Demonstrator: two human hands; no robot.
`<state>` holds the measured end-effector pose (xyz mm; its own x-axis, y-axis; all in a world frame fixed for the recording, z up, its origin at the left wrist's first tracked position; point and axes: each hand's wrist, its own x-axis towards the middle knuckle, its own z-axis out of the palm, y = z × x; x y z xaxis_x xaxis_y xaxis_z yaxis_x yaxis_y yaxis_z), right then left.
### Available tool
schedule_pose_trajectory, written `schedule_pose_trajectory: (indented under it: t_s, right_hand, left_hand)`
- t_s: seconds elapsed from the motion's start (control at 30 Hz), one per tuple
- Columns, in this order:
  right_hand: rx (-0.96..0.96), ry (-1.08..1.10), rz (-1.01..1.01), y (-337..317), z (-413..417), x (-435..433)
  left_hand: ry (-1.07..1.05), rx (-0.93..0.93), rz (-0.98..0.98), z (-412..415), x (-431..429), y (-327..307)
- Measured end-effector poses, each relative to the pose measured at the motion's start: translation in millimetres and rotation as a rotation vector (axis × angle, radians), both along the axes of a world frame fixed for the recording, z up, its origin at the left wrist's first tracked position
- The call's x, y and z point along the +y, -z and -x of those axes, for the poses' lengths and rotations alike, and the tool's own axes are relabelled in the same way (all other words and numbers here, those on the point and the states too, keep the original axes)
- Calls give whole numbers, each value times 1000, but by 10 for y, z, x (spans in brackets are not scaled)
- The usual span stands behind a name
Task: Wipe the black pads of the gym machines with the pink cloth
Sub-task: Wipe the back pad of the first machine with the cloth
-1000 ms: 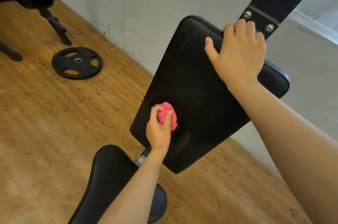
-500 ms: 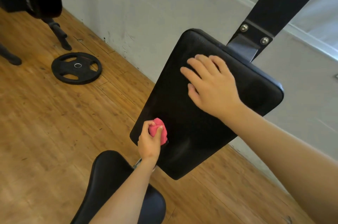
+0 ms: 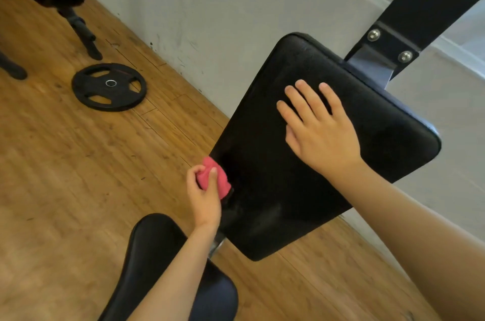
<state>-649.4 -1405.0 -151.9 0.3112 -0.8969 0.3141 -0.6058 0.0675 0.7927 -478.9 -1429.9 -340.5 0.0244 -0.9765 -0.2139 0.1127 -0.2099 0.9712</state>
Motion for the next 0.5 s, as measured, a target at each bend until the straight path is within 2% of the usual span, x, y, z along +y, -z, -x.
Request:
schedule_pose_trajectory:
  t_s: [0.07, 0.17, 0.5]
  right_hand:
    - [-20, -7, 12, 9, -9, -4]
    - [-33, -26, 22, 15, -9, -6]
    - [-35, -23, 27, 22, -18, -17]
  left_hand:
    - [9, 37, 145, 167, -42, -383]
    - [3, -18, 287, 370, -137, -646]
    - [-158, -320, 114, 452, -112, -197]
